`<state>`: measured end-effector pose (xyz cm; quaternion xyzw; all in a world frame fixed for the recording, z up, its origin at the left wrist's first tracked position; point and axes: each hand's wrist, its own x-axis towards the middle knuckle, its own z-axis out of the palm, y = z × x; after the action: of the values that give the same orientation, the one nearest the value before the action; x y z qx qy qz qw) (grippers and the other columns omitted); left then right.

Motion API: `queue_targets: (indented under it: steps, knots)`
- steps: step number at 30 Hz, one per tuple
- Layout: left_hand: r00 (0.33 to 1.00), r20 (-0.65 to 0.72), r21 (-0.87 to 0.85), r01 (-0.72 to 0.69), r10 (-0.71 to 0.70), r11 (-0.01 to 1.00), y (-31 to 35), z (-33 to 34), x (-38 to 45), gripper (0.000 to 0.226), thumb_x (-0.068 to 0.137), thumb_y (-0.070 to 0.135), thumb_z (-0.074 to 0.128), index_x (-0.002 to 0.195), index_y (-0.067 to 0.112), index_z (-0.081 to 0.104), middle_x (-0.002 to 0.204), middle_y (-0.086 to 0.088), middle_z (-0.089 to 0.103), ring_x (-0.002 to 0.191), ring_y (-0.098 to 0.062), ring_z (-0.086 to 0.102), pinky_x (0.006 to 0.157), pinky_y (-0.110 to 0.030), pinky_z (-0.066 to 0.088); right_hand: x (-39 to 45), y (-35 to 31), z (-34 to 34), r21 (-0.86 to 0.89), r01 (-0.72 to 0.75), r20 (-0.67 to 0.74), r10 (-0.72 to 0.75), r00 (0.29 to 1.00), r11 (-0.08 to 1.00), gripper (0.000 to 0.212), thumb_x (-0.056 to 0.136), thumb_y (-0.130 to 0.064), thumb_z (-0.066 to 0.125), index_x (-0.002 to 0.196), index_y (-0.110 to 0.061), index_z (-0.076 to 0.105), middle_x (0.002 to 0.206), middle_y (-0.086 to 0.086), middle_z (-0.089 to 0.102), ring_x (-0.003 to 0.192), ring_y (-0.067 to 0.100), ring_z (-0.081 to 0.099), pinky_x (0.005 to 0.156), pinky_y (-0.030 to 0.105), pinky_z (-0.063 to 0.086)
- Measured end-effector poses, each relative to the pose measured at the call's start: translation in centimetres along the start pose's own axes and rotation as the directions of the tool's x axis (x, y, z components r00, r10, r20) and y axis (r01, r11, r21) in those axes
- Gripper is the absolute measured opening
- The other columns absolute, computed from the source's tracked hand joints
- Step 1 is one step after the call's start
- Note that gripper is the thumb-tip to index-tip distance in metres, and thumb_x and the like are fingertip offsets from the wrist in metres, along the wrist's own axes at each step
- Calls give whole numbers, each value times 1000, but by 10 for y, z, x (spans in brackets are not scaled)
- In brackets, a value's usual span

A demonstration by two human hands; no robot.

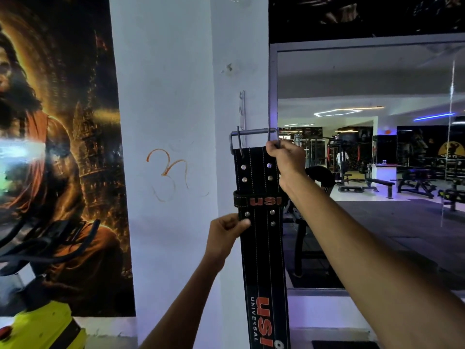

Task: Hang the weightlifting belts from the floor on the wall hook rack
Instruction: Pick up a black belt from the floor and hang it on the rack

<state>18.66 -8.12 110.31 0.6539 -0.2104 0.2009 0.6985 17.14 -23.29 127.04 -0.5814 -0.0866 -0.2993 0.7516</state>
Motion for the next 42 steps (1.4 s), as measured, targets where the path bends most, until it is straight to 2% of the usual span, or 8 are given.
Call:
queue_targets:
  steps: [4, 9, 16, 27, 31, 36, 39, 42]
  knots:
    - [989, 105, 116, 91, -103, 989, -36, 2, -24, 18, 88, -8, 69, 90, 9, 75, 77, 7, 80, 76, -6, 75, 72, -18, 58, 3, -3, -5, 12, 7, -8, -7, 1000, 1000, 19, 89, -5, 69, 107, -1, 72, 113, 14, 72, 66, 6, 64, 86, 39, 52]
    - [946, 224, 322, 154, -233, 934, -73, -12, -44, 26, 88, 0, 73, 67, 14, 69, 69, 6, 68, 67, -6, 64, 71, -24, 52, 16, -3, -17, 44, 24, -47, -22, 999, 999, 20, 85, -6, 72, 105, -6, 74, 94, -1, 74, 74, -2, 61, 51, 2, 45]
    - [997, 60, 14, 53, -54, 998, -4, 8, -10, 20, 99, 11, 61, 109, 0, 73, 86, 7, 79, 81, -6, 74, 76, -22, 60, 19, 1, -28, 80, -13, -46, 17, 999, 997, 8, 85, -5, 73, 88, -13, 72, 78, -11, 67, 74, -5, 59, 59, 8, 42]
    - [919, 303, 333, 145, -251, 932, -90, -10, -66, 21, 85, 3, 75, 78, 22, 71, 76, 10, 76, 75, -6, 71, 72, -25, 55, 10, 4, -25, 85, -34, -20, 36, 999, 996, 18, 86, -5, 71, 104, -3, 73, 89, -2, 74, 61, 3, 59, 59, 15, 52]
    - [914, 279, 342, 192, -295, 920, -91, -15, -55, 21, 87, 27, 73, 102, 13, 77, 94, -4, 77, 88, -15, 72, 85, -40, 61, 16, 14, -31, 70, -7, -26, 9, 1000, 998, 17, 85, -3, 72, 102, -3, 73, 83, -4, 70, 74, 2, 62, 68, 13, 51]
    - [994, -81, 54, 72, -68, 996, -2, 4, -2, 54, 96, 48, 50, 142, 20, 50, 123, -10, 70, 99, -17, 73, 85, -29, 61, 21, 27, -41, 88, 2, -83, 5, 997, 996, 35, 85, -10, 76, 115, -5, 58, 106, 1, 59, 82, 8, 57, 57, 10, 39]
    - [988, -94, 9, -119, 120, 993, 52, 28, 33, 54, 99, 33, 61, 149, 32, 42, 122, -3, 70, 100, -13, 74, 79, -27, 63, 23, 40, -45, 53, 56, -71, -53, 996, 997, 32, 86, -9, 74, 102, -11, 46, 81, -6, 52, 66, 5, 48, 47, 6, 39]
    - [958, -67, 154, -265, 277, 952, 72, 49, 59, 54, 98, 21, 66, 147, 34, 49, 115, -3, 72, 94, -14, 73, 80, -32, 63, 28, 55, -50, -13, 168, -7, -168, 986, 986, 24, 84, -5, 75, 88, -14, 53, 76, 0, 60, 68, 10, 56, 66, 24, 48]
